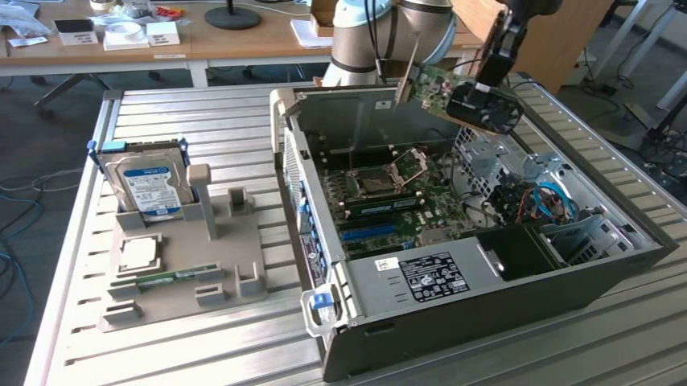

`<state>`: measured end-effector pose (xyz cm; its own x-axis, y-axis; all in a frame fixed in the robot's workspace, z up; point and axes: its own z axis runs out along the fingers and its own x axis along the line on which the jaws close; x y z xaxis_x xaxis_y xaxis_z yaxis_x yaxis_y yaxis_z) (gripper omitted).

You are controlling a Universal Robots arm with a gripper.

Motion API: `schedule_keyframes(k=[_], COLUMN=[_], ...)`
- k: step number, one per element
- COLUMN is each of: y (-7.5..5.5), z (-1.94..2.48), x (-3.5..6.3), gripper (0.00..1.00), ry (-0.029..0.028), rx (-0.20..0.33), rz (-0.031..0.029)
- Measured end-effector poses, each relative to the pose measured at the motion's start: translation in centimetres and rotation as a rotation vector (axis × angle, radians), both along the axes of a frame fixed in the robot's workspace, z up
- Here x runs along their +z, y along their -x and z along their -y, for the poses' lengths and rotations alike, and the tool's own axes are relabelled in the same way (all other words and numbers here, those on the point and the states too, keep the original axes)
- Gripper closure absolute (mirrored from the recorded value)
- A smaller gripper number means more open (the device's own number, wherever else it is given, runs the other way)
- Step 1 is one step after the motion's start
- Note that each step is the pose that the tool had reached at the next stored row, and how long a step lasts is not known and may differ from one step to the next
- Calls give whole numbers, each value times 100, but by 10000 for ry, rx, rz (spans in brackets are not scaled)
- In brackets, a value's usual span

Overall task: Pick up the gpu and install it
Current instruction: 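Insert the gpu into the slot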

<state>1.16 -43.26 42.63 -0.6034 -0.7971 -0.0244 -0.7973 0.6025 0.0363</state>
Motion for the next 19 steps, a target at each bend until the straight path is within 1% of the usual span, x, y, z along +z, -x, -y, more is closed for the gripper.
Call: schedule_keyframes(k=[19], y=[0], z=[0], x=[-12], gripper=[74], ry=[-1], rx=[3466], rz=[0])
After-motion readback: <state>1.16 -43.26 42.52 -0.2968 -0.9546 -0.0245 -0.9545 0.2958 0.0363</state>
